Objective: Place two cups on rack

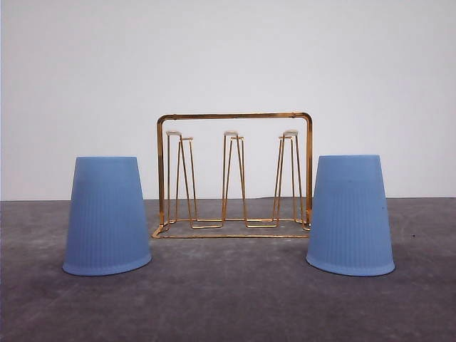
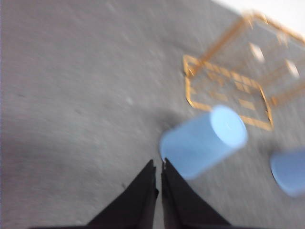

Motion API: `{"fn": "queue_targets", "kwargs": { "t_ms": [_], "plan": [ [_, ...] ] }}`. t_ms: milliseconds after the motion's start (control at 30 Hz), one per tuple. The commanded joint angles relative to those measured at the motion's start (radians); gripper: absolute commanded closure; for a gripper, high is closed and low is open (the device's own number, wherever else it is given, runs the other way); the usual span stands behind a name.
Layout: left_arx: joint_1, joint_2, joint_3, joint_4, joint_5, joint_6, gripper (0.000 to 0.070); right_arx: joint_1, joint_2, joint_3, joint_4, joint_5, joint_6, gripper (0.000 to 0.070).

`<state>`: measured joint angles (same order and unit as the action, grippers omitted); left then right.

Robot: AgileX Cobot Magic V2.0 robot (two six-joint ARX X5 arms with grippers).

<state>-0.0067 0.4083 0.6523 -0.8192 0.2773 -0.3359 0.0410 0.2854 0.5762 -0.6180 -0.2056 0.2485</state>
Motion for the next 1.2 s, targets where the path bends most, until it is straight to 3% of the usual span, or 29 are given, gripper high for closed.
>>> {"fn": "queue_targets", "kwargs": {
  "t_ms": [0,67,167,267,467,600,667,767,833,967,1167],
  "plan": [
    [0.001,0.050,0.023,0.003,0.061,0.109,0.0696,0.003,0.050,0.011,0.003,-0.051,-0.095,0.0700],
    [-0.002,0.103,0.039,0.004,0.112,0.152,0.0696,0.003,0.112,0.011,0.012,-0.112,-0.137,0.0700],
    [-0.044,0.156,0.056,0.026,0.117,0.204,0.0696,0.006,0.191,0.011,0.031,-0.179,-0.198,0.0700],
    [-0.123,0.183,0.061,0.083,0.115,0.281,0.0696,0.051,0.231,0.011,0.074,-0.172,-0.237,0.0700],
    [-0.304,0.213,0.061,0.152,0.114,0.509,0.0696,0.185,0.243,0.011,0.133,-0.083,-0.333,0.0700],
    [-0.357,0.215,0.061,0.157,0.112,0.619,0.0694,0.218,0.243,0.011,0.131,-0.082,-0.376,0.0684],
    [-0.363,0.215,0.061,0.164,0.113,0.632,0.0594,0.219,0.242,0.011,0.132,-0.081,-0.394,0.0569],
    [-0.363,0.216,0.061,0.169,0.112,0.618,0.0263,0.218,0.242,0.011,0.133,-0.077,-0.394,0.0296],
    [-0.363,0.217,0.061,0.169,0.112,0.595,0.0228,0.218,0.242,0.011,0.134,-0.077,-0.394,0.0249],
    [-0.363,0.237,0.061,0.185,0.107,0.542,0.0228,0.218,0.242,0.011,0.148,-0.078,-0.390,0.0249],
    [-0.363,0.347,0.061,0.312,0.036,0.458,0.0220,0.218,0.242,0.011,0.169,-0.078,-0.390,0.0249]
  ]
}}
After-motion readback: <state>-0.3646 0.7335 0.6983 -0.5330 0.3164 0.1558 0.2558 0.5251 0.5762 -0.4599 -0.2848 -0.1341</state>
